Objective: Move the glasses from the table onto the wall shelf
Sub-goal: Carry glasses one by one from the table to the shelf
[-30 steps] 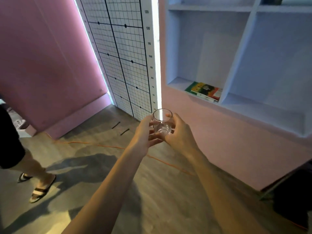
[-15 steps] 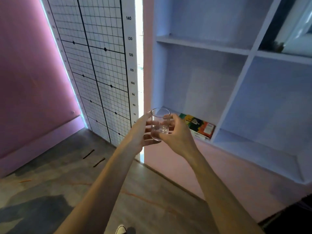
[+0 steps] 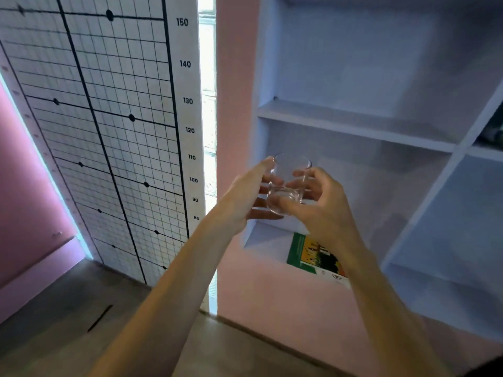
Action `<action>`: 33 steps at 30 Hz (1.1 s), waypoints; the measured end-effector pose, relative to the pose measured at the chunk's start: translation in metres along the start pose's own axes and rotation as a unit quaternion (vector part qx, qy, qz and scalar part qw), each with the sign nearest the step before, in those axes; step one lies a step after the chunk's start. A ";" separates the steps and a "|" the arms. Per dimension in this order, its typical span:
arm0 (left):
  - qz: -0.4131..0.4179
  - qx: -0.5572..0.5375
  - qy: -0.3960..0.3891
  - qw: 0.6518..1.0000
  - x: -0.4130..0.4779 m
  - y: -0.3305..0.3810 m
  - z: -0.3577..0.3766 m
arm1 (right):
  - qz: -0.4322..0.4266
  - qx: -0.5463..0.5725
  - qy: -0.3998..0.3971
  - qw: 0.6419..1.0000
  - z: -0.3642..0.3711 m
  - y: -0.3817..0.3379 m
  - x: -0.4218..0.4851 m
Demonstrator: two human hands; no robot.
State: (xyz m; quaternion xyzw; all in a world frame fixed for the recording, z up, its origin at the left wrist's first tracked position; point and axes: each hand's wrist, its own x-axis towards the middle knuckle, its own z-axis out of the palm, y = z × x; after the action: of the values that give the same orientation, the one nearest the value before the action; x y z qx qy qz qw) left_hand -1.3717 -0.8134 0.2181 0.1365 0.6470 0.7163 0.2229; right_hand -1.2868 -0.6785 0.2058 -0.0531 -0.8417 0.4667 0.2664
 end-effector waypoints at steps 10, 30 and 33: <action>0.055 0.004 -0.003 0.998 0.052 0.090 0.019 | -0.031 0.027 0.073 0.996 -0.028 -0.031 0.099; 0.103 -0.075 0.155 0.980 0.114 0.138 0.037 | -0.001 -0.036 0.086 0.996 -0.011 -0.020 0.278; 0.105 -0.068 0.151 0.981 0.112 0.138 0.037 | 0.009 -0.046 0.092 0.995 -0.006 -0.019 0.284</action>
State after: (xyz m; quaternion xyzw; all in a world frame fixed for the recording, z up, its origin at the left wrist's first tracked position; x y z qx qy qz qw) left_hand -1.4700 -0.7346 0.3492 0.0789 0.6049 0.7905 0.0550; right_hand -1.5228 -0.5889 0.3373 -0.1152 -0.8336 0.4229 0.3361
